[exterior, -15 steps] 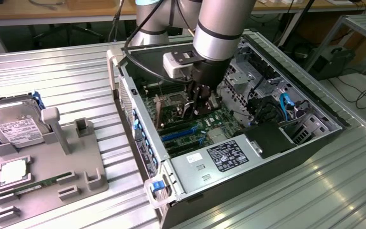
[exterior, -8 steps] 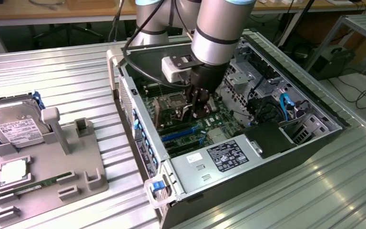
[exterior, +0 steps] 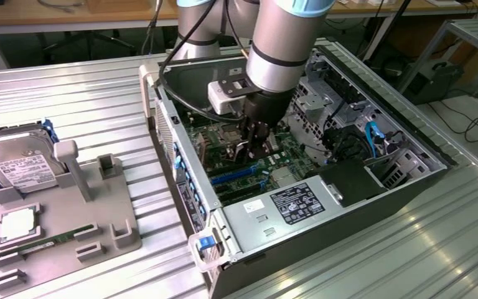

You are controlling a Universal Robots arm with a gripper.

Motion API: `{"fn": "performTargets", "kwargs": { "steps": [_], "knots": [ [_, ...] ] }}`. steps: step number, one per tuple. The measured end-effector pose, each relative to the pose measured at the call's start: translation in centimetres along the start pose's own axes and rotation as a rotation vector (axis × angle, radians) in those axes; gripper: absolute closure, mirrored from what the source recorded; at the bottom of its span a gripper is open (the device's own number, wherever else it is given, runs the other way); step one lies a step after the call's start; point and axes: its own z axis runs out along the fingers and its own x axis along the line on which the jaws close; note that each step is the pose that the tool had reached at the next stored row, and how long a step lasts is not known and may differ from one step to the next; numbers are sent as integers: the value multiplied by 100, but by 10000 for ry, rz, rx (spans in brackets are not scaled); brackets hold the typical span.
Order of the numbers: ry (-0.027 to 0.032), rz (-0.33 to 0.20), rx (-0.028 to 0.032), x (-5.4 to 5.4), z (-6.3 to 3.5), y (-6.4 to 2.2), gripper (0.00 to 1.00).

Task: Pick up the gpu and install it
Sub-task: 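Insert the gpu into the slot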

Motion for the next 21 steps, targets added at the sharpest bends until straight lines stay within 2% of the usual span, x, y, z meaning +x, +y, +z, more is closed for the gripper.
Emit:
{"fn": "performTargets", "kwargs": {
  "steps": [7, 21],
  "knots": [
    [-1, 0, 0, 2, 75, 72, 73],
    [0, 0, -1, 5, 209, 90, 73]
  ]
}}
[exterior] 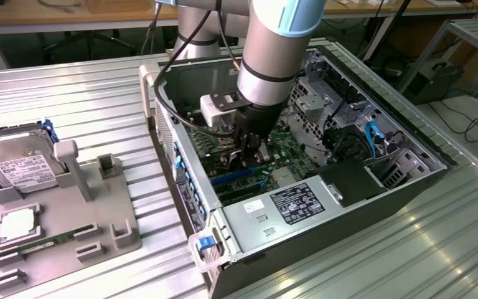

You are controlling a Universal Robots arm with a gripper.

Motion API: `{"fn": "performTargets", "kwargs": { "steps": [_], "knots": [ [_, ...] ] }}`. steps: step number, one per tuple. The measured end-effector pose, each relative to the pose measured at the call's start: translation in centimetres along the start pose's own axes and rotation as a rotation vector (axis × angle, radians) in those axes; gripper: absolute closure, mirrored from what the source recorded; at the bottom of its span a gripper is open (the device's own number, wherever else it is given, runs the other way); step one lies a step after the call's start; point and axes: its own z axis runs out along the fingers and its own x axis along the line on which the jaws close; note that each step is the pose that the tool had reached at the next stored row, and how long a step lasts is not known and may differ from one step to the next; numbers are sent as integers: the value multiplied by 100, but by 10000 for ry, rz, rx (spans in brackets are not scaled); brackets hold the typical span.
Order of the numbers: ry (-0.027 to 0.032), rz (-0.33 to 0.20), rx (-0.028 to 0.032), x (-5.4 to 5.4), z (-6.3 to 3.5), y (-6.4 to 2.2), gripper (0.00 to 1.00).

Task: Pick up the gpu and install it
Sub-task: 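Insert the gpu into the slot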

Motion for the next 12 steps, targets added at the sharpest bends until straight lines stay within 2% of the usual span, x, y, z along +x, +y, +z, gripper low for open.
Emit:
{"fn": "performTargets", "kwargs": {
  "steps": [12],
  "knots": [
    [-2, 0, 8, -3, 16, 17, 73]
  ]
}}
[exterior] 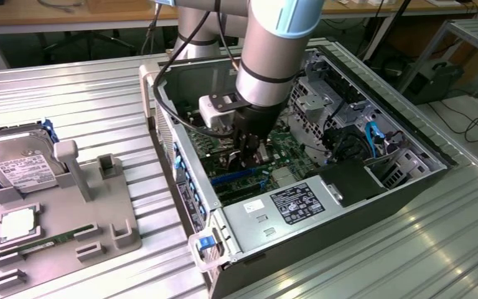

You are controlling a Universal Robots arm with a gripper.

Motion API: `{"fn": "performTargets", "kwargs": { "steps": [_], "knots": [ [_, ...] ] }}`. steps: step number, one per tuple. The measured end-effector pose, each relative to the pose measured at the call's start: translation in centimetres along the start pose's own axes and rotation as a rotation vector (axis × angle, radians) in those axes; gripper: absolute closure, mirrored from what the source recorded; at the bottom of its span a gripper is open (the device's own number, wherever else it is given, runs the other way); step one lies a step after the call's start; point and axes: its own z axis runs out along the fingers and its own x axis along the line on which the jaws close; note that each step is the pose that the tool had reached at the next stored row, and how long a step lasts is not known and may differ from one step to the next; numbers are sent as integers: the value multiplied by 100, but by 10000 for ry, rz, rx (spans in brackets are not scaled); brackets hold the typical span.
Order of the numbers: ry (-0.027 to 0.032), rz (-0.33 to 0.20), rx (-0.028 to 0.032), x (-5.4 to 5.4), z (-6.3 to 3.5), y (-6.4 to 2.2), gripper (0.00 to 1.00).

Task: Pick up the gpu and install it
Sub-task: 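Insert the gpu into the slot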

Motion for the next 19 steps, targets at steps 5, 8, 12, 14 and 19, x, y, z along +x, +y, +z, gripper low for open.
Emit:
{"fn": "performTargets", "kwargs": {
  "steps": [5, 8, 12, 14, 19],
  "knots": [
    [1, 0, 0, -1, 22, 1, 73],
    [1, 0, 0, -1, 40, 1, 73],
    [1, 0, -1, 0, 60, 1, 73],
    [1, 0, 0, 0, 70, 0, 73],
    [2, 0, -1, 1, 101, 0, 73]
  ]
}}
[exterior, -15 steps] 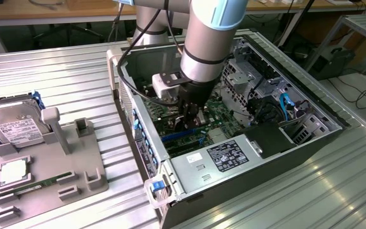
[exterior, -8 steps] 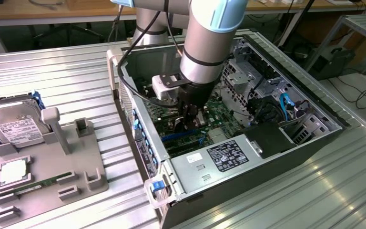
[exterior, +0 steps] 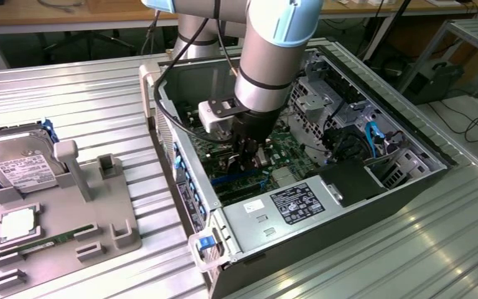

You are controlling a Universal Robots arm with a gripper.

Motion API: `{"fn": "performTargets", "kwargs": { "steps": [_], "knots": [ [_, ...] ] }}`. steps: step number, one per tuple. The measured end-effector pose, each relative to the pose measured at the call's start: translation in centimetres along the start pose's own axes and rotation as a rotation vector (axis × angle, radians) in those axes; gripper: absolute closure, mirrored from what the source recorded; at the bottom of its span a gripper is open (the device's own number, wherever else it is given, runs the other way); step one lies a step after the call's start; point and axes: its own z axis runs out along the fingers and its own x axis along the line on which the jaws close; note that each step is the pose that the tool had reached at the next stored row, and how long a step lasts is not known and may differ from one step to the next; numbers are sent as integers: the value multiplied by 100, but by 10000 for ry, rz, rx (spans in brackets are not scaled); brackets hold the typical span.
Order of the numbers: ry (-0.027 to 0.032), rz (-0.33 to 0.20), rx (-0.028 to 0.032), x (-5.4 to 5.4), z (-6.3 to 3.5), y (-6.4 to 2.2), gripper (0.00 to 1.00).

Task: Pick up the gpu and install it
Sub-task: 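Insert the gpu into the slot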

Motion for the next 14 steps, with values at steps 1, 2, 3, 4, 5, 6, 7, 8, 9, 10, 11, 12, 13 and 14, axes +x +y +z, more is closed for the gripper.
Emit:
{"fn": "performTargets", "kwargs": {
  "steps": [1, 2, 3, 4, 5, 6, 7, 8, 9, 10, 11, 12, 13, 14],
  "knots": [
    [1, 0, 0, 0, 2, 0, 73],
    [2, 0, -1, 0, 2, 0, 73],
    [2, 0, -1, 0, 3, 0, 73],
    [0, -1, 1, 0, 2, 0, 73],
    [-2, 0, 1, -1, 1, 0, 73],
    [-3, 0, 2, -1, -2, 0, 73],
    [-3, 0, 2, -1, -5, 0, 73],
    [0, 0, 0, 0, -11, 0, 73],
    [0, 0, 1, -1, -13, 0, 73],
    [-1, 0, 1, -1, -13, 0, 73],
    [-1, 0, 1, -1, -10, 0, 73],
    [-2, -1, 1, 0, -6, 0, 73],
    [-2, 1, 1, 2, -5, 1, 73],
    [-1, 1, 1, 3, -4, 1, 73]
  ]
}}
